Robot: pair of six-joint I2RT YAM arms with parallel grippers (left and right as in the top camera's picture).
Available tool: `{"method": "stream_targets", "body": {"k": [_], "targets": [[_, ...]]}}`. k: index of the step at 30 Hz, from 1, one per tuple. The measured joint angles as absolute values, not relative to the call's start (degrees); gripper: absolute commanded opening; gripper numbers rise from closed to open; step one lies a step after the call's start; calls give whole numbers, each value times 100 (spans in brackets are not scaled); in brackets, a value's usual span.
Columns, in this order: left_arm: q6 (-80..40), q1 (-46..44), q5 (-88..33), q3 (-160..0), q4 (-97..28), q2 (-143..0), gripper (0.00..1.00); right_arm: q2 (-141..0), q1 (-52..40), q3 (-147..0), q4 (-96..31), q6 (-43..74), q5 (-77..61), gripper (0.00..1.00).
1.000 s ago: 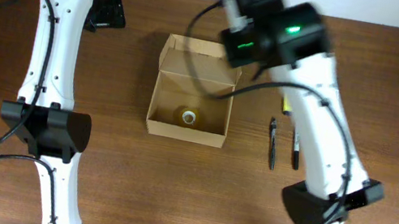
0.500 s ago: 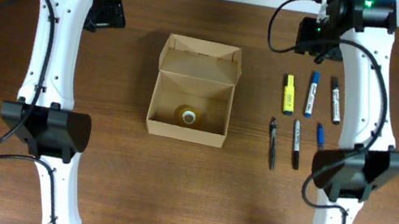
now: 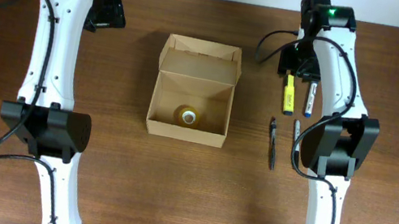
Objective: Pack container
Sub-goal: 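Move the right gripper to the yellow highlighter and grasp it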
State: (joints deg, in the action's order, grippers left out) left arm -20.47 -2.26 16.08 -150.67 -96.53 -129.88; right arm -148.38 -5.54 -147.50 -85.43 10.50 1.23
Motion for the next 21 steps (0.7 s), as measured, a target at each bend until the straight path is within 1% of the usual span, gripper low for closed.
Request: {"method": "stream_targets", "body": {"k": [11, 13, 17, 18, 19, 20, 21], "targets": [[-2047, -226, 1608, -15065, -9651, -12988, 100, -14883, -532, -13773, -8064, 1050, 143, 58], [-2047, -226, 1608, -15065, -9651, -12988, 100, -14892, -532, -13546, -8007, 1050, 143, 55], [-2047, -226, 1605, -15065, -9651, -12988, 100, -14877, -528, -13373, -7905, 1026, 91, 36], [-2047, -226, 1608, -15065, -9653, -12988, 100, -14866, -528, -13356, -7894, 1035, 75, 29], [-2047, -226, 1608, -15065, -9653, -12988, 100, -14866, -530, -13347, -7878, 1022, 51, 13], [-2047, -226, 1608, -15067, -9653, -12988, 100, -14864, -528, -13347, -7876, 1026, 51, 6], [-2045, -226, 1608, -15067, -9653, -12988, 100, -14857, -528, -13347, -7876, 1039, 58, 4]]}}
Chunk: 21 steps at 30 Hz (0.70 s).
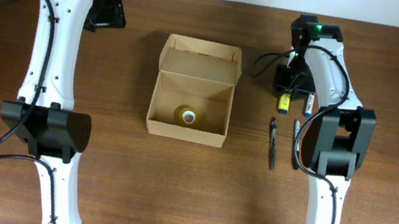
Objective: Pack container
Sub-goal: 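Move the right gripper to the yellow highlighter and grasp it, then carry the highlighter into the box and release it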
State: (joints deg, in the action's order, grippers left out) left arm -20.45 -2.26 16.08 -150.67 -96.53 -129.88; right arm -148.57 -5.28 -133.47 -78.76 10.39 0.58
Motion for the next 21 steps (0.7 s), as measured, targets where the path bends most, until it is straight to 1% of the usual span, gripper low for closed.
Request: {"method": "stream_targets", "body": {"k": [9, 15, 21], "targets": [[-2047, -226, 1608, -15065, -9653, -12988, 100, -14833, -528, -13329, -7911, 1055, 95, 4], [-2045, -226, 1608, -15065, -9653, -12988, 100, -14833, -523, -13489, -8265, 1057, 102, 4], [-2045, -226, 1608, -15065, -9653, -12988, 100, -14783, -550, -14709, -8825, 1052, 104, 4]]}}
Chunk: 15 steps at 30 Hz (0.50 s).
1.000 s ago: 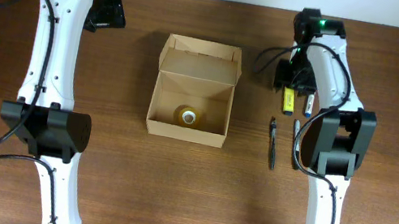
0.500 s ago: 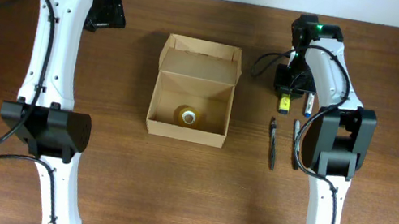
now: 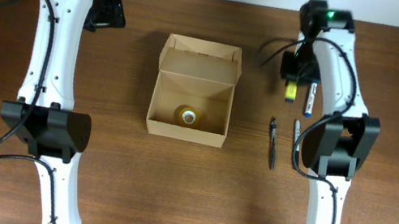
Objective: Pack container
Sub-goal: 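Carry the highlighter into the box and release it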
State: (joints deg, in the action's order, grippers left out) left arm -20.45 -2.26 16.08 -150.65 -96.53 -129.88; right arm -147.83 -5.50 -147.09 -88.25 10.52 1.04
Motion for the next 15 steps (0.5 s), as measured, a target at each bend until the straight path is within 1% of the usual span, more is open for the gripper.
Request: {"method": "stream_targets", "body": {"k": [5, 8, 15], "targets": [[-2034, -226, 1608, -15067, -9649, -12988, 100, -14293, -770, -16352, -9489, 1028, 145, 4], [-2032, -226, 1608, -15065, -9653, -12988, 100, -13900, -1129, -17001, -9675, 862, 161, 4], [-2034, -226, 1608, -15065, -9653, -12988, 100, -13179, -2460, -17321, -9695, 30, 115, 4]]}}
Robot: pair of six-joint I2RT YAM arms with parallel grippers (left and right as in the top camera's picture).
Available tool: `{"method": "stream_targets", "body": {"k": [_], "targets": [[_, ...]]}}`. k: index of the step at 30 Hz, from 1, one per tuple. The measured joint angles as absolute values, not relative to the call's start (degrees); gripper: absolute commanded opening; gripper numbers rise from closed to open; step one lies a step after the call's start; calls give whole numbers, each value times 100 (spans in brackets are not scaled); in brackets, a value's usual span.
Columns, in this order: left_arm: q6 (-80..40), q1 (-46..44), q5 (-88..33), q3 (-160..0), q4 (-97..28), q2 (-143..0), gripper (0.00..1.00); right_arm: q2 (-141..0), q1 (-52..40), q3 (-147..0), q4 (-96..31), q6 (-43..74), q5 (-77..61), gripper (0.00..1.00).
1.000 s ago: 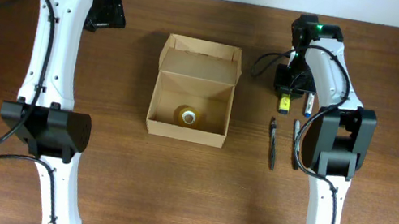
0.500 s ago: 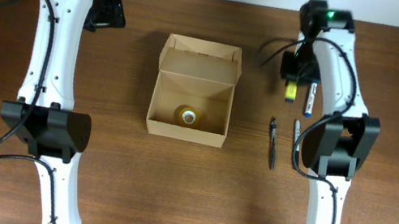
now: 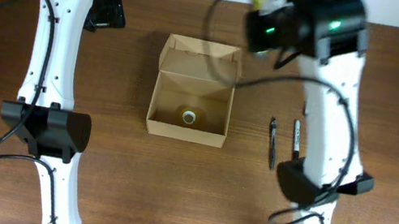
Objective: Pack container
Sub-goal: 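Carry the highlighter into the box and release it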
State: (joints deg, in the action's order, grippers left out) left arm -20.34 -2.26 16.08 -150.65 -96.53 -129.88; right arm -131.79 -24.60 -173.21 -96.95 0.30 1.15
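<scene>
An open cardboard box (image 3: 187, 124) stands at the table's middle with a small yellow-and-white round item (image 3: 188, 115) on its floor. My right arm is raised high towards the camera. Its gripper is above the box's far right corner, shut on what looks like the yellow highlighter, only partly visible. My left gripper (image 3: 110, 11) hangs at the far left, away from the box, and its jaws are too dark to read.
Two dark pens (image 3: 272, 141) (image 3: 296, 137) lie side by side on the table right of the box. The raised right arm (image 3: 329, 77) covers the table behind them. The box's flap (image 3: 202, 48) stands open at its far side.
My right gripper was low at the far right with the yellow highlighter in it. It is now raised high and further left, over the box's far right corner. The left arm is unchanged.
The yellow highlighter and a blue marker lay side by side with my right gripper just behind them. Then the gripper was down over the highlighter. Then it held the highlighter just off the table, and now holds it high near the box.
</scene>
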Motion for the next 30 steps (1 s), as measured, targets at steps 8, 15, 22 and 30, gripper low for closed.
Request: {"method": "stream_targets", "body": {"k": [8, 15, 22, 30], "targets": [[-2034, -226, 1608, -15065, -9653, -12988, 100, -13301, -3017, -16800, -9697, -1411, -174, 4], [-2034, -226, 1608, -15065, -9653, -12988, 100, -13369, -3144, -15707, -9561, -2867, -773, 4], [-2032, -226, 1608, -15067, -9653, -12988, 100, -13373, -3426, -14132, -8761, -3358, -941, 4], [-2032, -226, 1608, -15065, -9655, -12988, 100, -13382, -3498, -12700, -8149, -3479, -963, 4]]}}
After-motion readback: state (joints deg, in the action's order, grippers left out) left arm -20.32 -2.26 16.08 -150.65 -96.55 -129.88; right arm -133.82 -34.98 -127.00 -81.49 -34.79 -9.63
